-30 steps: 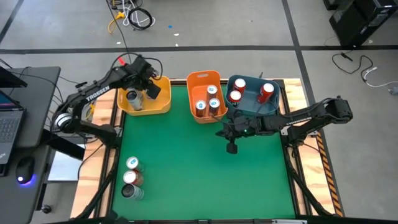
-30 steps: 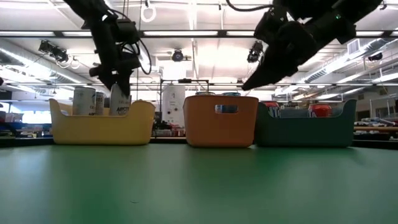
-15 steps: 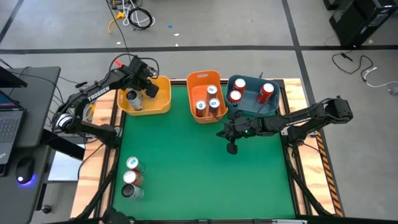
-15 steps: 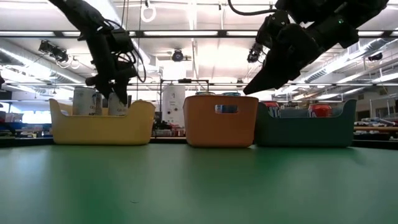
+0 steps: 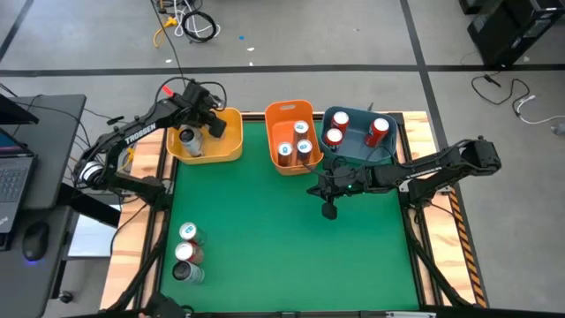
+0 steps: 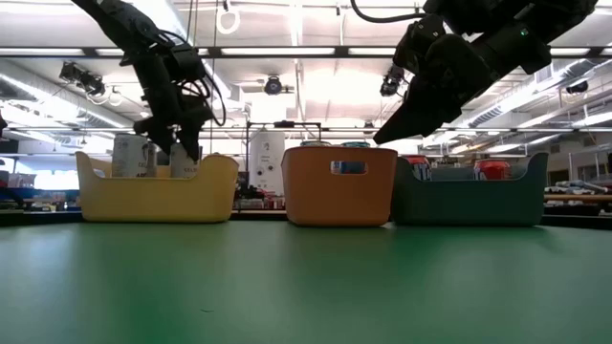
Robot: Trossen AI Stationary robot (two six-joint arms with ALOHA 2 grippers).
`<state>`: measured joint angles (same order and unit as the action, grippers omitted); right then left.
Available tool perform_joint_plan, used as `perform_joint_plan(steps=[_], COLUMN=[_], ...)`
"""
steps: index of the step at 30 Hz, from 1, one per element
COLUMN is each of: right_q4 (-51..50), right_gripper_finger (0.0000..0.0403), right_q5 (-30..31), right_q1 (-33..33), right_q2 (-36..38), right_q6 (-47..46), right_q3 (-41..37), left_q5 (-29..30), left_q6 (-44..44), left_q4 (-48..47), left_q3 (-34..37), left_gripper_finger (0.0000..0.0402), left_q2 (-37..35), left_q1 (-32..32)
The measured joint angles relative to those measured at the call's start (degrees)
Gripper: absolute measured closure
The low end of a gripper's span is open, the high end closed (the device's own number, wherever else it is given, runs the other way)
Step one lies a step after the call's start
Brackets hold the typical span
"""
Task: Sort soda cans
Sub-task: Put the white blue soda can into the yellow bin, then put the blue soda can into the orange bin
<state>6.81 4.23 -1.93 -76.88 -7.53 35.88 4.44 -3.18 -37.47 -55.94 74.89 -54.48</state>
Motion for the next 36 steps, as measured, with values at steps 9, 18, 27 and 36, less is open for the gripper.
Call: perform_joint_plan(steps=[9,18,27,36], right_q4=[0.0,0.0,0.0,1.4], right_gripper_finger=[0.0403,0.0403,0.0403,0.0403], right_q5=[0.0,0.0,0.0,0.0], right_q1=[0.0,0.0,0.0,0.0], right_q2=[0.0,0.0,0.0,0.0], right_q6=[0.0,0.0,-0.1,0.0], right_q3=[0.0,0.0,0.0,0.0], left_q5=[1.0,0.4,0.1,-3.3], left_q6=[0.6,0.8,1.3,5.7], left_q4=[0.0,-0.2,-1.2,-9.3], left_q3=[0.0,-1.1,-4.9,-14.2], left_gripper_finger=[0.0036,0.0036,0.0035,0.0051], left_q2=[0.0,0.1,0.1,0.0], left_q1=[0.2,0.3,0.9,3.6])
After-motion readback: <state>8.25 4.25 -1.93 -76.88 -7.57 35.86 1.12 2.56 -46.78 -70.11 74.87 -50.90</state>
